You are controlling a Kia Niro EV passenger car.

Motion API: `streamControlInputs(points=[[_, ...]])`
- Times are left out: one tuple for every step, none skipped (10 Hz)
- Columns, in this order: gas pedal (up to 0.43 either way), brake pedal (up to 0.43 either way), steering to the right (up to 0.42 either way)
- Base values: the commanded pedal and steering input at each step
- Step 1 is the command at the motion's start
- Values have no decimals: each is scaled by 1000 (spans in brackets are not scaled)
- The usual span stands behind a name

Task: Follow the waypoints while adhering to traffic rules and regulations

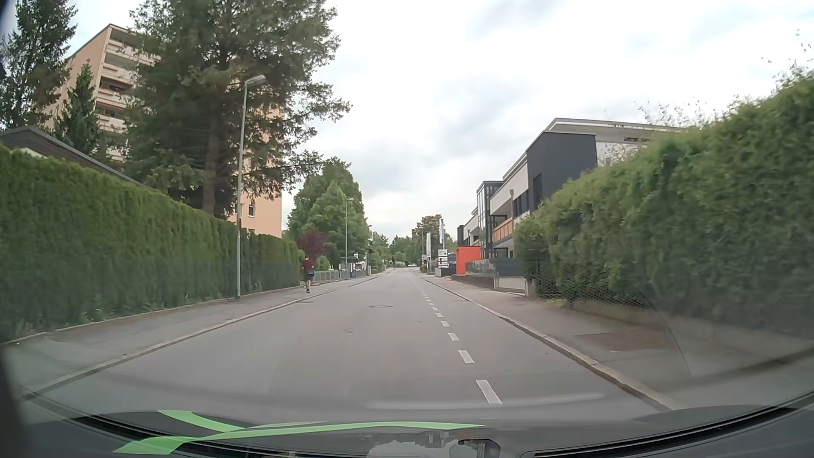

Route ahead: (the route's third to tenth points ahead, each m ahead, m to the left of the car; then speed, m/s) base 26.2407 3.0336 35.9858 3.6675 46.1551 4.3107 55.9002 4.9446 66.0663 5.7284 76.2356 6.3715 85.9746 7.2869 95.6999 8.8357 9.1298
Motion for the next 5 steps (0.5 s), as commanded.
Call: streamControlInputs(points=[[189, 0, -16], [189, 0, -16], [189, 0, -16], [189, 0, -16], [189, 0, -17]])
